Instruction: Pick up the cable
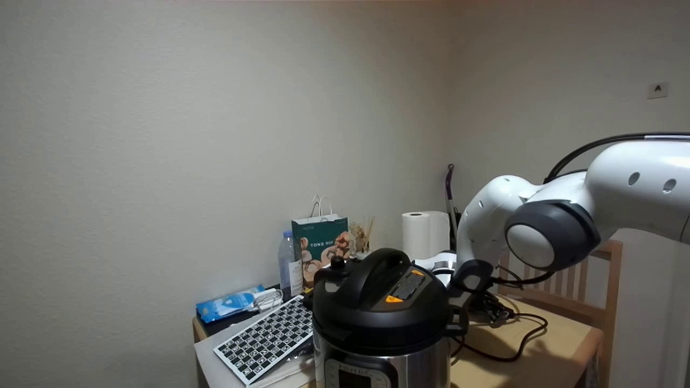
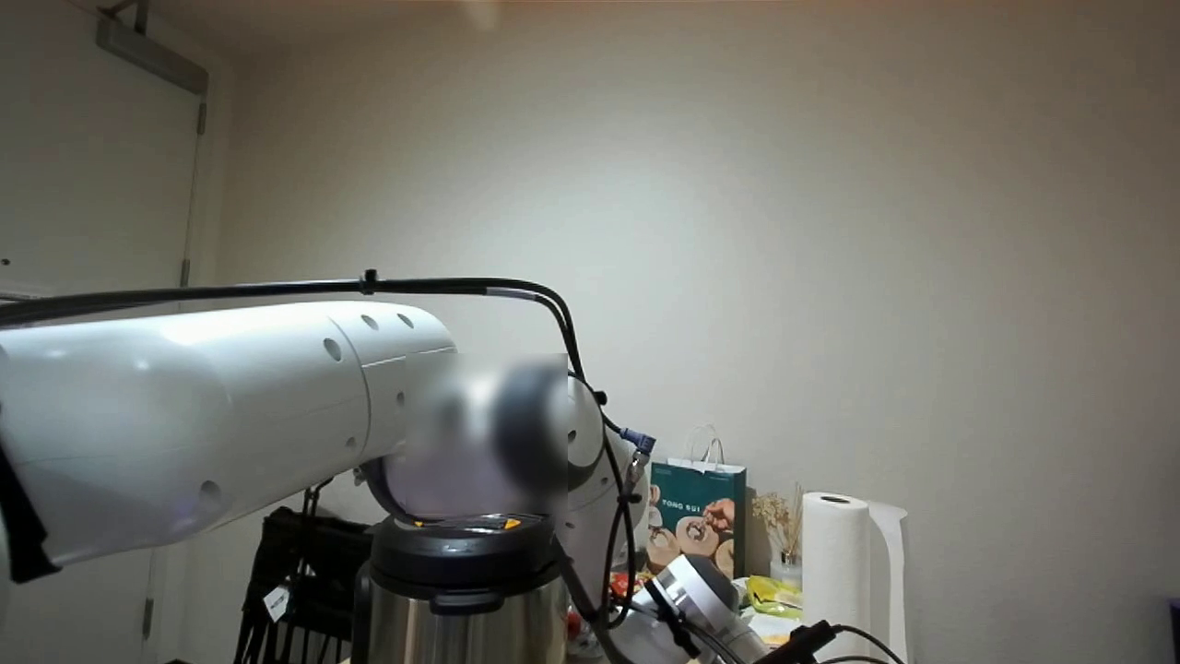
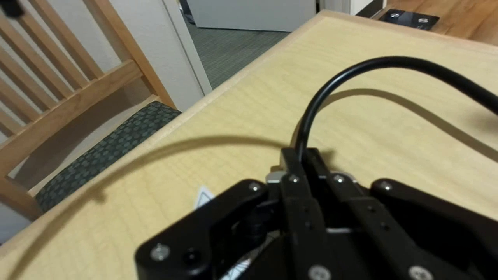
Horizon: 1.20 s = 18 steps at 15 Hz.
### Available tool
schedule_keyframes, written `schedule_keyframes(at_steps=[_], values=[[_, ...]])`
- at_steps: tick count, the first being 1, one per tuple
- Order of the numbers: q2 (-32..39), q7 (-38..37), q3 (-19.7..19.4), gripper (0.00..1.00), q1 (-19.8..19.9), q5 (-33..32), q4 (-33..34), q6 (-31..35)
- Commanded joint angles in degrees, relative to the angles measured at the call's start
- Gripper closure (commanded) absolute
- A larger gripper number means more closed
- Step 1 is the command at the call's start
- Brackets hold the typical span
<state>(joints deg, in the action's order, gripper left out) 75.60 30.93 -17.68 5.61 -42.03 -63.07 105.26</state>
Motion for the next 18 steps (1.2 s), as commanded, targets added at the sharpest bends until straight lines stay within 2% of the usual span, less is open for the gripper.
schedule_keyframes(at_steps=[1,2,5,6,7,8,10,11,12,13,14,18], values=[[-1.01,-0.44,1.77,0.96,0.69,-1.96,-1.15,0.29],[-1.62,-0.50,2.06,0.85,0.59,-2.07,-1.82,0.33],[-1.22,-0.45,2.32,0.85,0.72,-1.96,-0.94,-0.02],[-1.97,0.66,3.05,0.60,1.45,-1.09,-1.14,0.09],[-3.13,3.33,3.96,0.58,2.11,-0.81,-1.93,0.44],[-4.05,7.30,4.89,0.88,2.75,-0.77,-2.31,0.17],[-5.85,14.01,5.88,0.93,3.64,-1.11,-3.39,0.51],[-7.50,16.97,5.28,0.98,3.50,-0.93,-5.64,2.49],[-8.49,19.76,5.82,0.95,3.99,-0.89,-6.41,2.94],[-9.59,17.68,5.40,0.60,3.81,-0.63,-7.52,4.08],[-4.70,15.73,5.25,0.83,3.42,-0.99,-1.45,0.96],[-6.83,16.23,5.53,0.60,3.74,-1.00,-3.31,1.53]])
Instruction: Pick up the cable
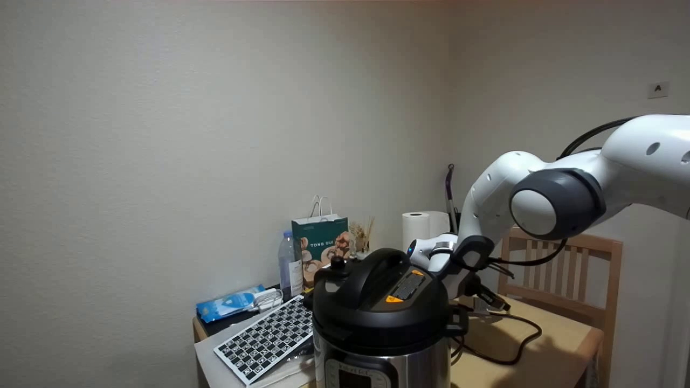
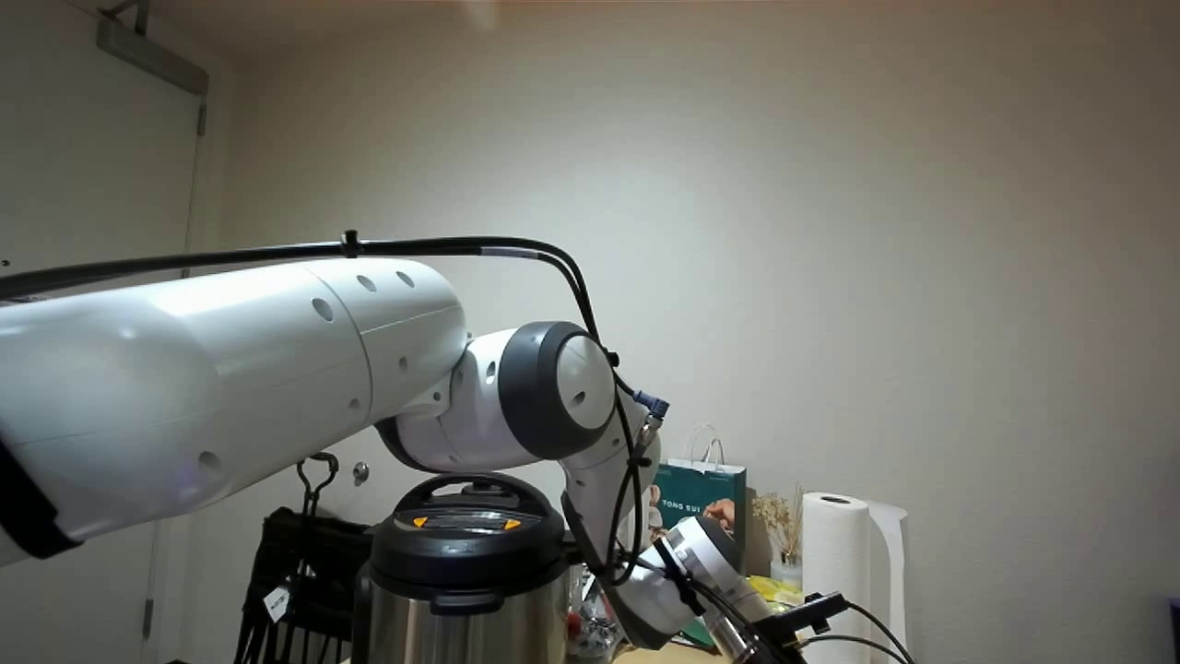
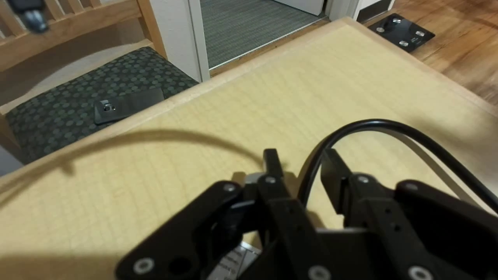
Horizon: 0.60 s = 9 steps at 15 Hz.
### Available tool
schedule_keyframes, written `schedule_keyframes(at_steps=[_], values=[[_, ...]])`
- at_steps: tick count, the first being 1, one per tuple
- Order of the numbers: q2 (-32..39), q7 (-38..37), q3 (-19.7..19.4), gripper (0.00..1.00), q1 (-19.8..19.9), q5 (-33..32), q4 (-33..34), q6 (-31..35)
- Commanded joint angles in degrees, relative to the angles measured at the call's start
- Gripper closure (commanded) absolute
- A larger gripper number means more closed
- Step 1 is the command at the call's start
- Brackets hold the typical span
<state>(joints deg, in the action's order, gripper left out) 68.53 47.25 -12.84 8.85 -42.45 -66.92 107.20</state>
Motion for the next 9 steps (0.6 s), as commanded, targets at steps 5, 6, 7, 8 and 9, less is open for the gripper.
schedule_keyframes(at_steps=[5,6,7,8,9], values=[[-0.01,6.69,2.38,0.29,1.09,-2.32,-0.16,4.05],[0.09,8.38,2.13,0.23,0.69,-3.49,-0.02,5.51],[-0.33,9.62,2.17,0.18,0.61,-4.61,-0.37,7.84],[-1.19,10.53,2.30,0.11,0.58,-5.66,-1.37,10.62],[-1.62,10.60,2.20,0.06,0.56,-6.46,-1.92,12.88]])
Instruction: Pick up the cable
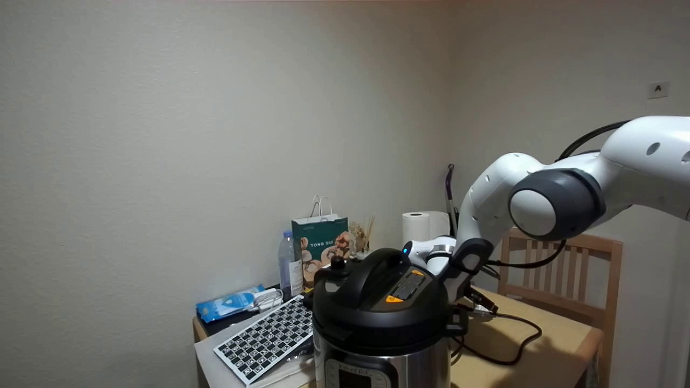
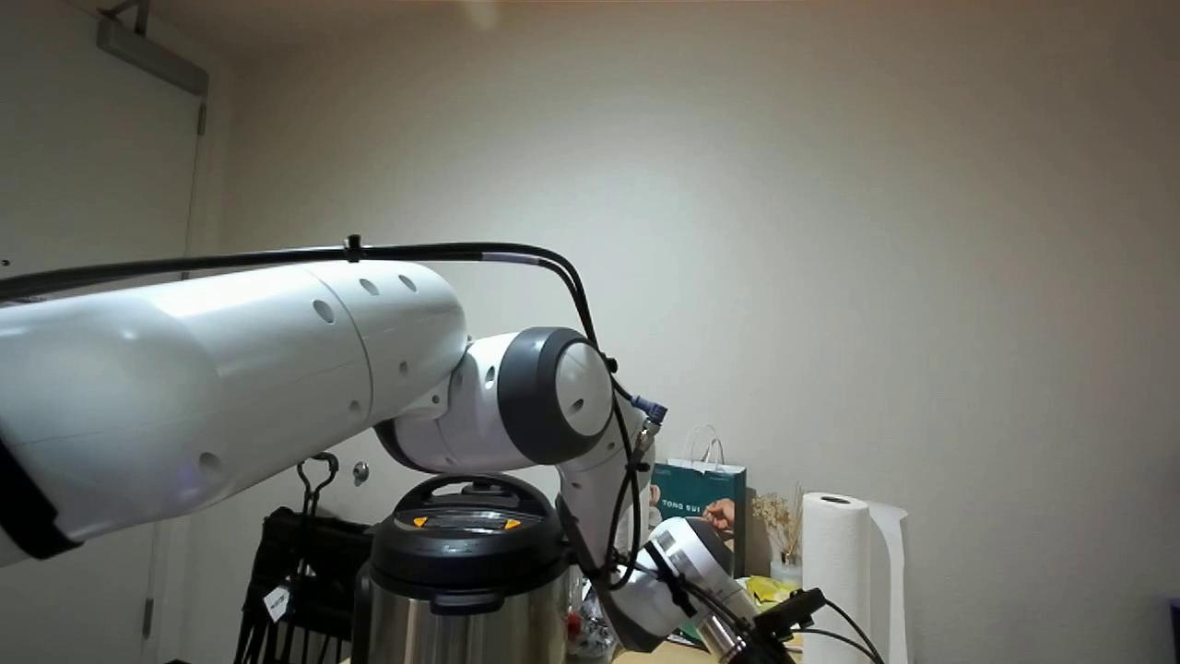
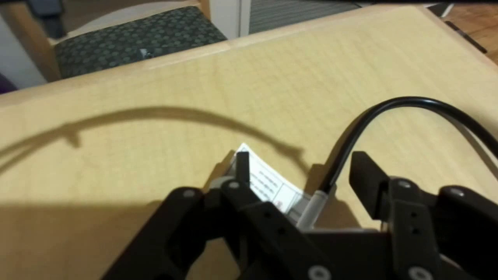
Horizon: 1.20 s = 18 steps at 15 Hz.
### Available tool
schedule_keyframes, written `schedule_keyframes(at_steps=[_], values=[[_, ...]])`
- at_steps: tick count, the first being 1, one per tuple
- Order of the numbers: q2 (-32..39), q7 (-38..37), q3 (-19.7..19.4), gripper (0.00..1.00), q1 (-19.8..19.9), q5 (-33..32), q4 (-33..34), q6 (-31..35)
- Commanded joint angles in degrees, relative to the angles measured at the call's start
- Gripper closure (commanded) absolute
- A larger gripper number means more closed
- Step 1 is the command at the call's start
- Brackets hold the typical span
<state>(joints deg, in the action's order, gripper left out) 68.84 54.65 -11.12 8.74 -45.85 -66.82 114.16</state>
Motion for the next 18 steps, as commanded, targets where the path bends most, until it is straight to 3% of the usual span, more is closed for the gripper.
schedule_keyframes(at_steps=[1,2,4,5,7,8,13,14,17,18], values=[[-2.13,2.62,0.24,0.01,0.60,-3.43,-2.27,7.59],[0.19,1.19,0.22,0.19,0.23,-1.72,0.52,3.96],[0.09,1.23,0.18,0.07,0.24,-2.25,0.50,5.51],[0.35,2.95,0.67,0.00,0.34,-1.20,1.04,2.98],[0.82,-0.33,0.75,0.00,-0.74,1.25,1.19,-3.94],[-0.38,-3.59,1.07,0.00,-0.81,2.04,-0.81,-4.26],[-13.86,-10.57,2.14,0.00,2.17,7.05,-14.57,1.93],[-5.10,-7.82,1.58,0.00,0.58,5.61,-4.61,-2.07],[-6.87,-7.03,1.53,0.00,0.95,5.17,-5.82,-1.87],[-6.86,-3.47,2.14,0.00,1.37,4.47,-6.08,-0.91]])
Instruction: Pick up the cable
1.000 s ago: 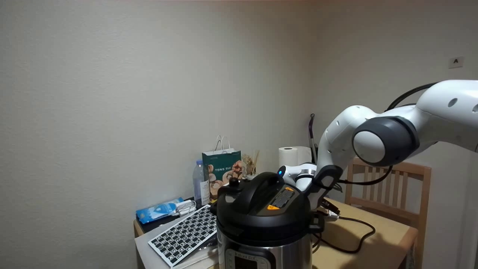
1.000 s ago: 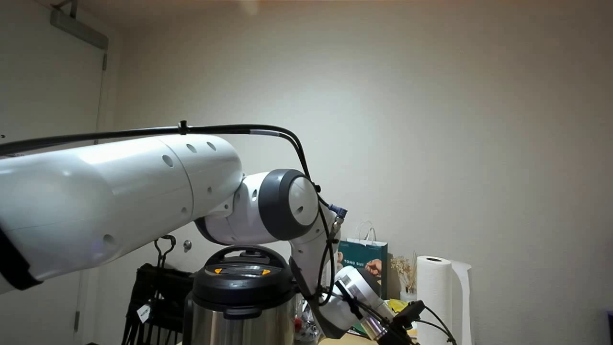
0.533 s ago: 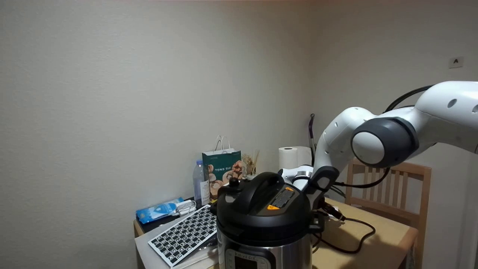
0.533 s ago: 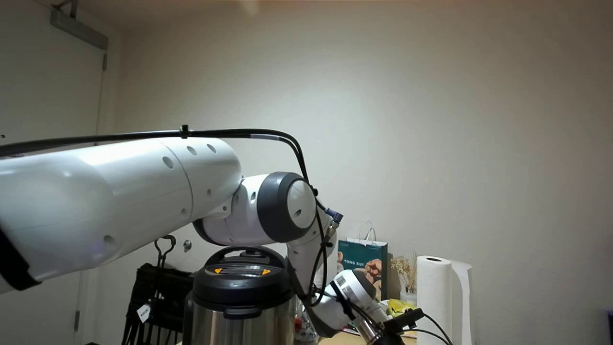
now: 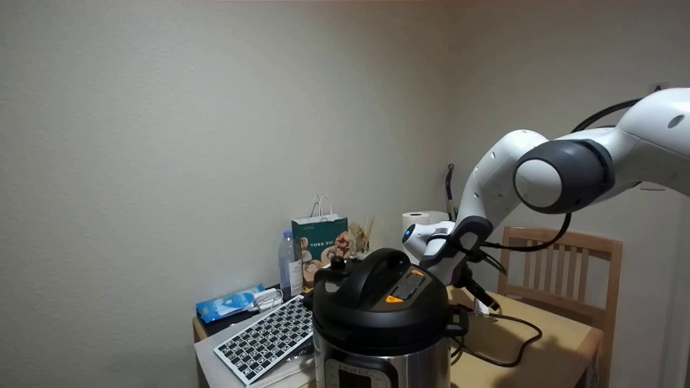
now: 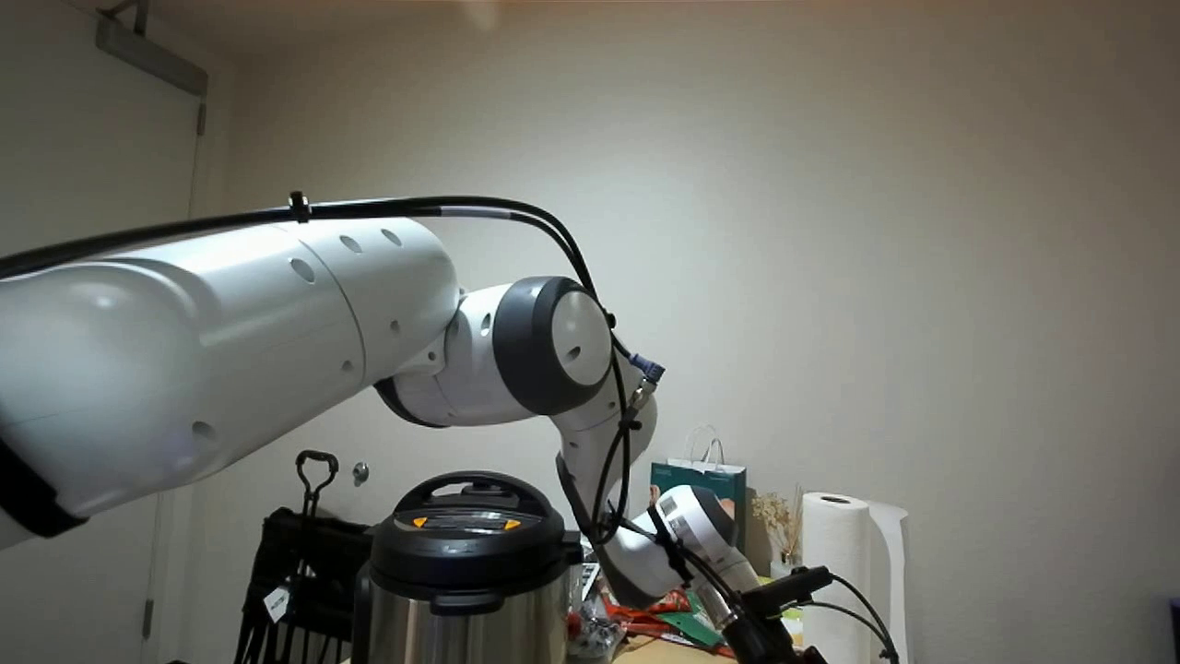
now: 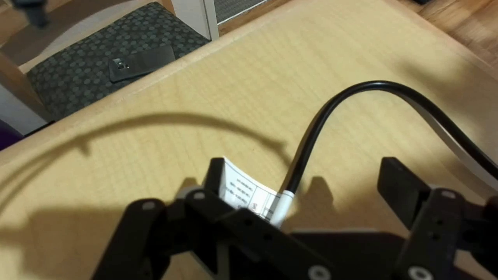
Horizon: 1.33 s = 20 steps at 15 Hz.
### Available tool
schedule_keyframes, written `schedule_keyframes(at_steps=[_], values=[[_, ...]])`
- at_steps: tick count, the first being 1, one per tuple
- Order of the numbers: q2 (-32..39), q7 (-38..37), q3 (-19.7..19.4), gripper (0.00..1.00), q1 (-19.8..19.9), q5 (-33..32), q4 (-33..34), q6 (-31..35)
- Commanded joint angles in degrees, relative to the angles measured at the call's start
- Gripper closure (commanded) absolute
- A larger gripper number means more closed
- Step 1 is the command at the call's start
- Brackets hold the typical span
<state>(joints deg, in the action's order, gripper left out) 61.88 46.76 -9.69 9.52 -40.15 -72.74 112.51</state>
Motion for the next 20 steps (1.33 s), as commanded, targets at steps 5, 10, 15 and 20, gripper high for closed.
schedule_keyframes(at_steps=[5,10,15,20], values=[[15.58,18.09,0.18,0.00,2.37,-4.17,19.47,7.91],[14.35,15.58,-1.08,0.00,0.78,-3.00,17.32,5.87],[14.40,20.16,-1.29,0.46,-0.78,-1.21,17.04,-9.53],[20.40,18.27,-1.45,0.75,-7.33,-4.29,19.19,-23.37]])
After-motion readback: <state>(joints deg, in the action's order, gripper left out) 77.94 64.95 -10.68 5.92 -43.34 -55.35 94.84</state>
